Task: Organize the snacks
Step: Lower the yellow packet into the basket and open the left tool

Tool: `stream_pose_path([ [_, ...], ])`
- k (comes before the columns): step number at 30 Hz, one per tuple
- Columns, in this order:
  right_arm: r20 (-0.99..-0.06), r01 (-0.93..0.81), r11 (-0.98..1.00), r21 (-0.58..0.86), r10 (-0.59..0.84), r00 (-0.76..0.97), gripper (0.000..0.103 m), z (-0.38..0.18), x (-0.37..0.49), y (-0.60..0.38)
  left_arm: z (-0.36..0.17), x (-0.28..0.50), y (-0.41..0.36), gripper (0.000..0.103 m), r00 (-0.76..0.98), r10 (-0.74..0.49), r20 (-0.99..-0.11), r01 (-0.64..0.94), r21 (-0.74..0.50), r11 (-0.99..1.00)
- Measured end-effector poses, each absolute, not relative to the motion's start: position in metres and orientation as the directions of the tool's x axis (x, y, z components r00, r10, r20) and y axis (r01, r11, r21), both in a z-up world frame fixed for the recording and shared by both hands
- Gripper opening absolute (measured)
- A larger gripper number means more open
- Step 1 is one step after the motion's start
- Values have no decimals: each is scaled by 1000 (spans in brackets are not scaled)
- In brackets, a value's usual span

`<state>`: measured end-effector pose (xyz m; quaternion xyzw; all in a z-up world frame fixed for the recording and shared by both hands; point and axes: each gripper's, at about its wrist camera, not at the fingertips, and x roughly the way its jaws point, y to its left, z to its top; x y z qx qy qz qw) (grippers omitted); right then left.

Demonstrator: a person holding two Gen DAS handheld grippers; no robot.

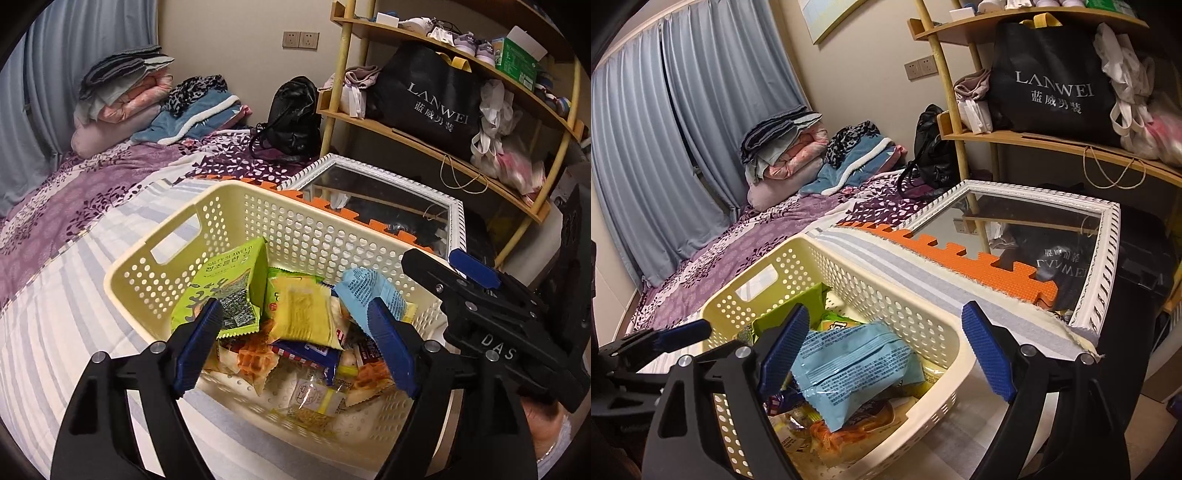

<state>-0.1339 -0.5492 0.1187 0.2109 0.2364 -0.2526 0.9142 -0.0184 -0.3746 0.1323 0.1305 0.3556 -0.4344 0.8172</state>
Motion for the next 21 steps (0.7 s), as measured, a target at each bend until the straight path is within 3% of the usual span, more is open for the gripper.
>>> stream_pose_path([
  [7,-533,567,781,260,-373,759,85,123,-138,-548,138,-18,-365,87,408,-602,-687,788,-69,612],
  [9,-533,564,785,257,-372,760,85,125,-138,-546,141,-18,-361,93,419,-598,-683,783,-62,619],
  [21,-516,530,819,221,-363,776,90,142,-139,-521,149,-8,-318,97,493,-560,-666,718,-52,694],
])
